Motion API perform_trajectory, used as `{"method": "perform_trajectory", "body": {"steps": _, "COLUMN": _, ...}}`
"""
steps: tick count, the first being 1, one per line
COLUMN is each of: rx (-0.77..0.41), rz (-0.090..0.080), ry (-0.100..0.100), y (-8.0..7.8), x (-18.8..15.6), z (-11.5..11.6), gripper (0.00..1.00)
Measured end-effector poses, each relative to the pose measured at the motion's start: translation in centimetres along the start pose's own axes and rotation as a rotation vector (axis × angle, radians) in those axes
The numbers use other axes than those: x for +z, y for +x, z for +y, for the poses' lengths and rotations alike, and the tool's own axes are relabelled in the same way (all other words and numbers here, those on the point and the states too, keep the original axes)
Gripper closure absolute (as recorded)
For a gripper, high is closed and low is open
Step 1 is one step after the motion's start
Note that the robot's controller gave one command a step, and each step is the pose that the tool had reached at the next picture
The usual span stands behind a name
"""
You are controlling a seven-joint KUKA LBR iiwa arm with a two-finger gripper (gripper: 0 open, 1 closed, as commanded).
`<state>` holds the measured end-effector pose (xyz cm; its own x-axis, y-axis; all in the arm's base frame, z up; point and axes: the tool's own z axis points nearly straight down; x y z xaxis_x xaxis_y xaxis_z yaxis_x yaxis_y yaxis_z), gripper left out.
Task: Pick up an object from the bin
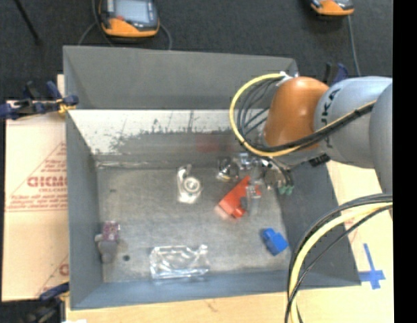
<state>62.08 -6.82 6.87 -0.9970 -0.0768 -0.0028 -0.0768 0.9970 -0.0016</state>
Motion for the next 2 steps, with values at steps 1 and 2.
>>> {"method": "perform_trajectory", "body": {"steps": 1, "rx": -0.001, "rz": -0.005, "ry": 0.002, "y": -0.2, "x": -0.7, "z": 0.1, "gripper": 1.00}}
{"method": "perform_trajectory", "body": {"steps": 2, "rx": -0.203, "rz": -0.010, "ry": 0.002, "y": -0.3, "x": -16.2, "z": 1.6, "gripper": 1.00}}
